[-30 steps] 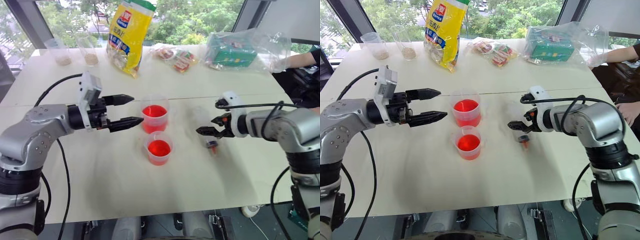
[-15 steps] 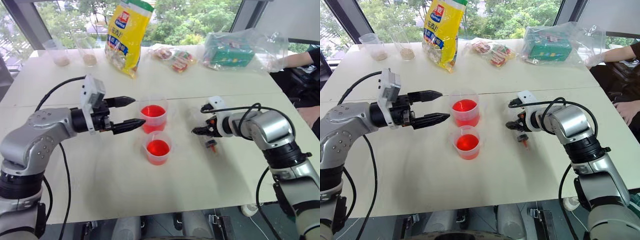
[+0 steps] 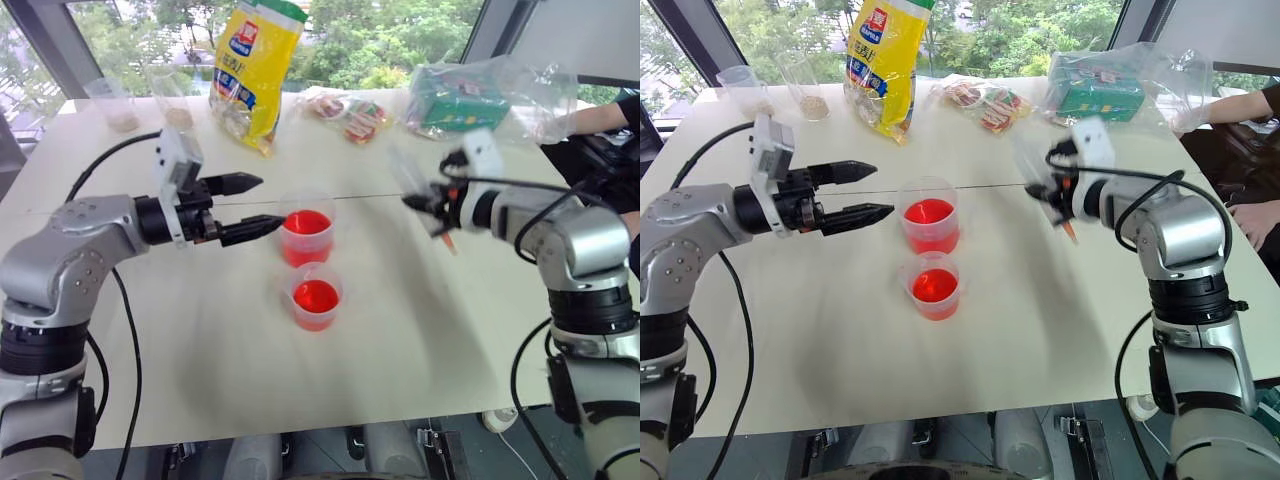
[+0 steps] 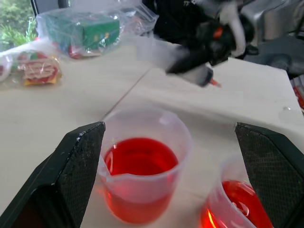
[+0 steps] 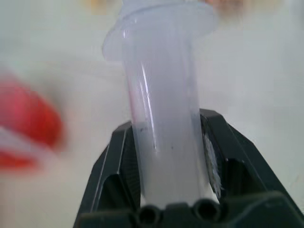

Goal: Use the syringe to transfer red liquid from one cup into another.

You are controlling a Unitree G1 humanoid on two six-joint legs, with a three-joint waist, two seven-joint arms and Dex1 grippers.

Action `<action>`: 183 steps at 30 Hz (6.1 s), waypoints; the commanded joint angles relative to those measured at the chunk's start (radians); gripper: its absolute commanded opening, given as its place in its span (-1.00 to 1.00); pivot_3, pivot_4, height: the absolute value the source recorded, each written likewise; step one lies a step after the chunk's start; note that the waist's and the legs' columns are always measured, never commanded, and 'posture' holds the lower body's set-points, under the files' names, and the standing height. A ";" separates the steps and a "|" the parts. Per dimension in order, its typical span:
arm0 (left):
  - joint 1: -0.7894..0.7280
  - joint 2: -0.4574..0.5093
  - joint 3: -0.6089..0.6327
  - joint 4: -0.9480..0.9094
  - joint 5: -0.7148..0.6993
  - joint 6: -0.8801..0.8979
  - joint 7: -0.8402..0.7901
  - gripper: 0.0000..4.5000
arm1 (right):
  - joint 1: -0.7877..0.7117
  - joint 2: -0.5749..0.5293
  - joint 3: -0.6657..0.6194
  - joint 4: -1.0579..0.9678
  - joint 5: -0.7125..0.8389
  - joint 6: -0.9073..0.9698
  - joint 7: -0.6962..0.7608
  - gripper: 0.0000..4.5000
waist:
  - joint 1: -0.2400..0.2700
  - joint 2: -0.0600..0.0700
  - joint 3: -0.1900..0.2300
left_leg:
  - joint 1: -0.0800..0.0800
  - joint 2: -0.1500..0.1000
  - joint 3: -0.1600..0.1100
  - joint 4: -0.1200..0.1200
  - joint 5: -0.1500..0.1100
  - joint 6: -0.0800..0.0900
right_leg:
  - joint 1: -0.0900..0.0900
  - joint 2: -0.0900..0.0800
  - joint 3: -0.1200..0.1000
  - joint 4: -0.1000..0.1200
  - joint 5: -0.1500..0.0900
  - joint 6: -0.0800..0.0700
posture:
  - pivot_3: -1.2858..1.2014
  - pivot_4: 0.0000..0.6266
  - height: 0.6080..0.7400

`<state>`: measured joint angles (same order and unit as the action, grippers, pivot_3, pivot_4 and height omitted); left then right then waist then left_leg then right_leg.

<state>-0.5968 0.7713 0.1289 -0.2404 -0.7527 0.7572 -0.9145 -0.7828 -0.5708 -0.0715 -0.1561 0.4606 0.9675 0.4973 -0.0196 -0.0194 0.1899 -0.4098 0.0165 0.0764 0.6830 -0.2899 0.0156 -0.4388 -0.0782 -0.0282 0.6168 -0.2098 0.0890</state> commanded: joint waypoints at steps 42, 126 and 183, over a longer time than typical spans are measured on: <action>-0.131 -0.136 -0.008 0.019 -0.037 0.018 0.097 1.00 | 0.149 0.540 0.175 0.418 -0.134 -0.961 0.301 -0.38 | 0.000 0.000 0.000 | 0.003 0.000 -0.001 0.000 0.003 -0.006 | -0.001 -0.002 0.000 0.012 0.000 -0.001 | 0.03 -0.52 1.00; -0.218 -0.245 -0.005 0.166 -0.002 0.005 0.092 -0.98 | 0.165 0.540 0.198 0.384 -0.126 -0.881 0.336 -0.38 | -0.001 0.000 0.000 | 0.003 0.000 -0.002 0.000 0.003 -0.006 | -0.001 -0.002 0.000 0.012 0.000 -0.001 | 0.03 -0.52 1.00; -0.372 -0.200 0.086 0.267 0.029 -0.083 0.125 -0.98 | 0.173 0.532 0.237 0.394 -0.126 -0.854 0.384 -0.38 | 0.000 0.000 0.000 | 0.003 0.000 -0.002 0.000 0.003 -0.006 | -0.001 -0.002 0.000 0.012 0.000 -0.001 | 0.03 -0.52 1.00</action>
<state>-0.8780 0.5488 0.1159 0.0367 -0.7390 0.7724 -0.8299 -0.6284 -0.0504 0.0885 0.2644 0.3467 0.1024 0.8185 -0.0192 -0.0190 0.1901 -0.4071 0.0164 0.0746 0.6833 -0.2864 0.0096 -0.4402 -0.0799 -0.0279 0.6285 -0.2101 0.0882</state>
